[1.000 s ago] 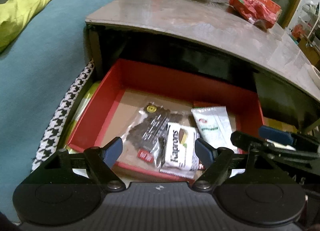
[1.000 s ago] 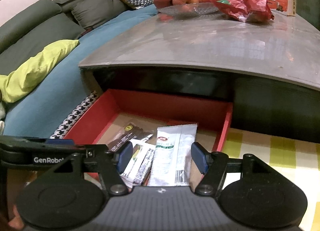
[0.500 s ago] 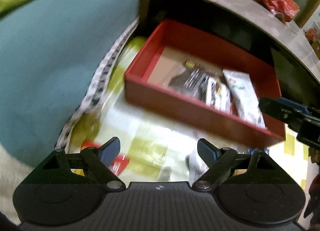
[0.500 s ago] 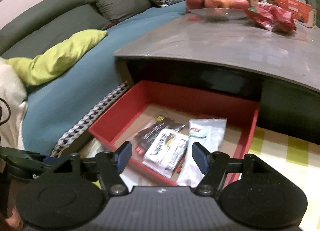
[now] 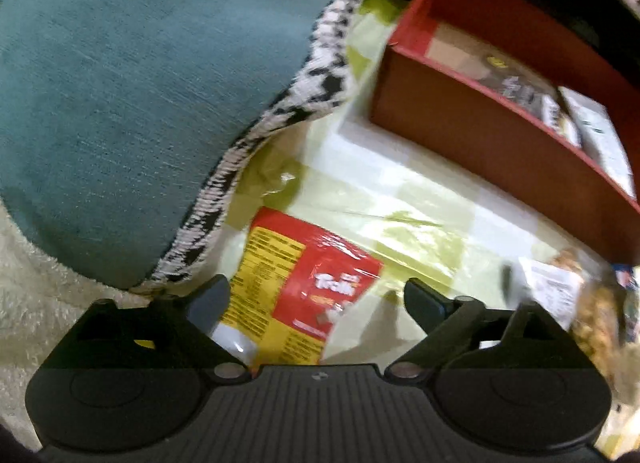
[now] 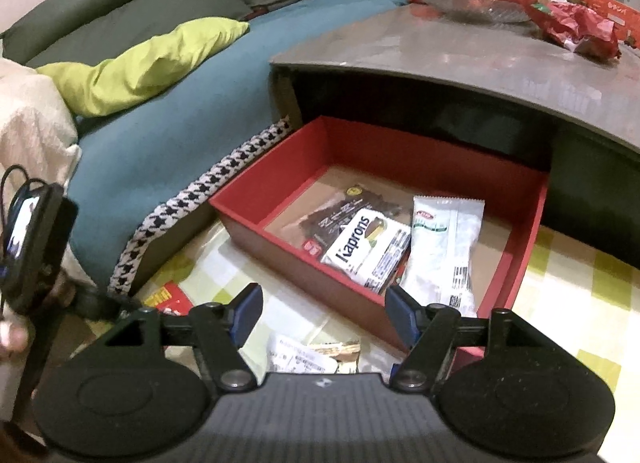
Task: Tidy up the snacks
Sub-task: 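Grasp the red-yellow Trolli gummy bag with the left tool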
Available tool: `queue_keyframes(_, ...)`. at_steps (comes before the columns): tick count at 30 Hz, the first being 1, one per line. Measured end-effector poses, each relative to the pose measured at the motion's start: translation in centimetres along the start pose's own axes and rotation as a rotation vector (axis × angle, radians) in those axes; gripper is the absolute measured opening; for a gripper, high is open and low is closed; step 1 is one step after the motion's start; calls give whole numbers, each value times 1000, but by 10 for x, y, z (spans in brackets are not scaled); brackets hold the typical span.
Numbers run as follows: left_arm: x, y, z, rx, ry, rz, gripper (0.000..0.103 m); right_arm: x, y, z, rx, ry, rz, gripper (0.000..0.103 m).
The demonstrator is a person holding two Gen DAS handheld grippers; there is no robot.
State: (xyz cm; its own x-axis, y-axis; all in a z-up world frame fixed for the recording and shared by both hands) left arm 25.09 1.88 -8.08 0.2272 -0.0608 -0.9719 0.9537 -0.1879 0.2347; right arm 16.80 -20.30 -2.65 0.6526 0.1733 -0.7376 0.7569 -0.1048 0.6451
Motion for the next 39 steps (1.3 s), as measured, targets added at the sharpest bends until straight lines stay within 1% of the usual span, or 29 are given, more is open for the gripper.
queue_keyframes(1, 3, -2, 0, -4, 7, -13, 97, 1, -1, 0, -2, -2, -6, 78)
queue_keyframes(2, 3, -3, 3, 8, 21, -16, 95, 1, -2, 1, -4, -4, -11, 78)
queue_keyframes(3, 1, -6, 7, 31, 35, -12, 93, 1, -3, 2, -6, -5, -14, 78)
queue_keyframes(4, -2, -9, 12, 52, 30, -8, 90, 1, -5, 3, -7, -8, -18, 78)
queue_keyframes(5, -5, -12, 16, 66, 5, -8, 86, 1, -6, 6, -6, -12, -23, 78)
queue_keyframes(7, -10, -15, 22, 86, -28, -6, 84, 0, -9, 12, 8, -18, -35, 78)
queue_keyframes(8, -12, -16, 24, 86, -45, -3, 79, -1, -10, 15, 21, -5, -37, 78)
queue_keyframes(9, -16, -17, 25, 75, -90, -4, 76, -2, -12, 17, 29, 0, -42, 78)
queue_keyframes(10, -21, -18, 24, 67, -159, -6, 67, -3, -13, 18, 35, -2, -45, 78)
queue_keyframes(11, -25, -19, 24, 62, -224, -13, 62, -4, -15, 18, 33, -8, -48, 78)
queue_keyframes(12, -29, -20, 25, 57, -240, -8, 62, -5, -16, 18, 30, -10, -54, 78)
queue_keyframes(13, -31, -20, 25, 55, -210, 9, 72, -5, -17, 17, 29, -6, -59, 78)
queue_keyframes(14, -32, -20, 24, 53, -163, 26, 82, -5, -18, 17, 32, -3, -60, 78)
queue_keyframes(15, -31, -19, 22, 42, -123, 32, 84, -6, -19, 17, 34, 0, -59, 78)
queue_keyframes(16, -30, -18, 20, 26, -114, 29, 86, -6, -19, 15, 31, 4, -61, 78)
queue_keyframes(20, -14, -9, 17, -80, -179, -41, 86, -6, -19, 13, 24, 9, -64, 78)
queue_keyframes(21, -10, -10, 17, -115, -178, -62, 86, -5, -19, 13, 26, 11, -66, 78)
queue_keyframes(22, -6, -9, 18, -151, -175, -66, 86, -5, -19, 14, 29, 12, -68, 78)
queue_keyframes(23, -3, -9, 19, -184, -173, -65, 89, -5, -20, 15, 32, 13, -68, 78)
queue_keyframes(24, -1, -7, 24, -205, -165, -59, 92, -5, -20, 16, 37, 14, -70, 78)
queue_keyframes(25, 0, -7, 30, -203, -149, -45, 93, -5, -21, 18, 44, 20, -75, 78)
queue_keyframes(27, 2, -8, 49, -127, -65, -34, 90, -6, -22, 20, 53, 23, -80, 78)
queue_keyframes(28, 2, -12, 57, -89, -26, -29, 86, -6, -23, 21, 52, 21, -84, 78)
queue_keyframes(29, 1, -15, 61, -52, -1, -23, 82, -7, -23, 23, 51, 18, -87, 78)
queue_keyframes(30, 0, -18, 64, -29, 7, -19, 80, -7, -24, 24, 54, 16, -90, 78)
queue_keyframes(32, -5, -21, 61, -22, -2, -19, 67, -7, -25, 28, 60, 13, -104, 78)
queue_keyframes(33, -7, -22, 57, -33, -20, -27, 66, -6, -26, 30, 59, 6, -111, 78)
queue_keyframes(34, -8, -23, 52, -46, -36, -35, 63, -6, -28, 31, 58, -3, -119, 78)
queue_keyframes(39, -14, -32, 42, -29, -56, -49, 60, -5, -35, 39, 56, -27, -154, 78)
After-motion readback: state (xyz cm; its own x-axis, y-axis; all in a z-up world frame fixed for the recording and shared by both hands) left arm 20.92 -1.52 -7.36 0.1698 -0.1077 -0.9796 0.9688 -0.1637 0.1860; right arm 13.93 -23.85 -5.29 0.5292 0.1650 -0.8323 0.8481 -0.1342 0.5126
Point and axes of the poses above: each gripper's, at about its wrist camera, not at the fingertips, and x roughly the way its jaws point, z to its right, y to its top, the point moved 1 cm from there along x, roughly the way its jaws point, and after that the axes turned 2 degrees about -x, right-handed, at the moved point
